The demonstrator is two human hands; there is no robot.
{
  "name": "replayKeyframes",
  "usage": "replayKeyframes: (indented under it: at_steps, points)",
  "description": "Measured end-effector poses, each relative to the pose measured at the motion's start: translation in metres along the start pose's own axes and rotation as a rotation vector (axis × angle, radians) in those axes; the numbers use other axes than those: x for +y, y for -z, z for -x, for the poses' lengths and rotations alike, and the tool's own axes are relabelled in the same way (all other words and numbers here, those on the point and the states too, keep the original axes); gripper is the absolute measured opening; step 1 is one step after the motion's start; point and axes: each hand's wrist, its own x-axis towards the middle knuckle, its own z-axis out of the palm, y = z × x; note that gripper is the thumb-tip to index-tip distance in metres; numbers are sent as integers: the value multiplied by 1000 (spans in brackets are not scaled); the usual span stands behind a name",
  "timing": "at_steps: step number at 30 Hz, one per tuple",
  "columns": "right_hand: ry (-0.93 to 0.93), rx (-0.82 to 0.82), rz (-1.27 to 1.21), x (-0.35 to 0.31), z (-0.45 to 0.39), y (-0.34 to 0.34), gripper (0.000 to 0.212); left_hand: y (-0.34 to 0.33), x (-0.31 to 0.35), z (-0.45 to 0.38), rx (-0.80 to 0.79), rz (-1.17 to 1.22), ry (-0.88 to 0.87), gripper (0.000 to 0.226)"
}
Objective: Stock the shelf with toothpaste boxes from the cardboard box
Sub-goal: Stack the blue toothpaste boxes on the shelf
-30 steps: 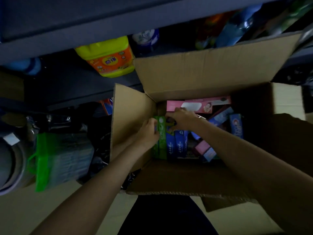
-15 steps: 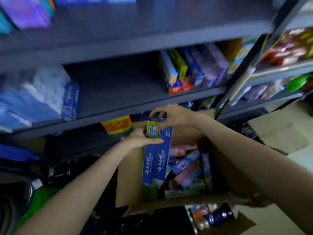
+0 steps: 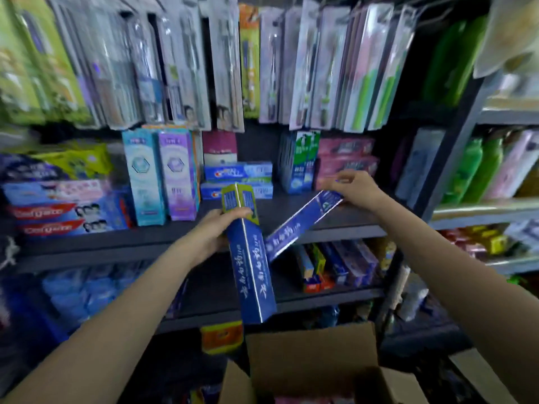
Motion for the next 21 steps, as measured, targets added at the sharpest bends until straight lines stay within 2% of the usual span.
replayKeyframes:
  at_steps: [2,4,11,14,16,21]
  points:
    - [-62,133,-150,4,-15,6,29,3,17,-2,78,41,-52,5]
    - [-103,158,-225,14,-26,3,30,2,26,-6,122,74,-104,3]
    - [-80,32,-103,54,-52,-11,33,-4,33,-24,192,32,-123,6]
    - [-30,-153,50,69,-61,-5,36,-6,31,-39,239,48,-92,9]
    - [-32,-273,171,79,-70,-3,47,-10,30,-48,240,66,-85,8]
    - [128,-434,594,77,-86,-1,59,-18,26,-66,265,67,-58,9]
